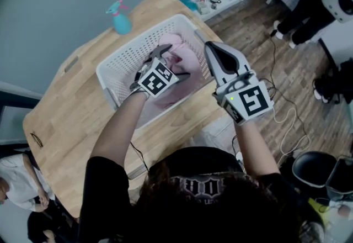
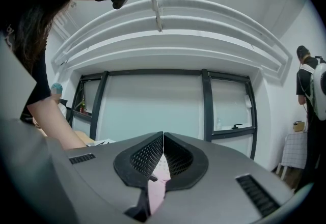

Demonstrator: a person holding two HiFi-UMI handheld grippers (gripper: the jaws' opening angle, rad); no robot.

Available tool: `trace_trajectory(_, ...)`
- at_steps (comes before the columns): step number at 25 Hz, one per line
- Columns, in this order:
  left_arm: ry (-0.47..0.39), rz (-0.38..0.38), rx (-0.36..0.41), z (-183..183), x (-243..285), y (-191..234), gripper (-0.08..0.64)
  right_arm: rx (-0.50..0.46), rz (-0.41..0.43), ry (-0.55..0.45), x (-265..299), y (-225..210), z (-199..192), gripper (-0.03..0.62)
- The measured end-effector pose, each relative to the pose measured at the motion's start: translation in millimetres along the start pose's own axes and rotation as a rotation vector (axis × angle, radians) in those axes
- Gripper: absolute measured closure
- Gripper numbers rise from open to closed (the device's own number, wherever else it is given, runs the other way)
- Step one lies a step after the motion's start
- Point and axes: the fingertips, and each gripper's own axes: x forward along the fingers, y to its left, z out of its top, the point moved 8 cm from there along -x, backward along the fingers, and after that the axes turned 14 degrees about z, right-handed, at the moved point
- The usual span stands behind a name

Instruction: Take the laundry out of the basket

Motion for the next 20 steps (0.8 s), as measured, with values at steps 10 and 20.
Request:
trace_trajectory(10,-0.003,0.03,-0.01,-1.1,4.5,5.8,0.167,-0.015,0.004,-0.013,2.7,1.9,2.1,0.565)
trace_trajectory(20,-0.021,0.034,0.014,6.6,-2.3,5.7,0.45,-0.014,-0.018,-0.006,-4.5,5.9,2.7,0.565)
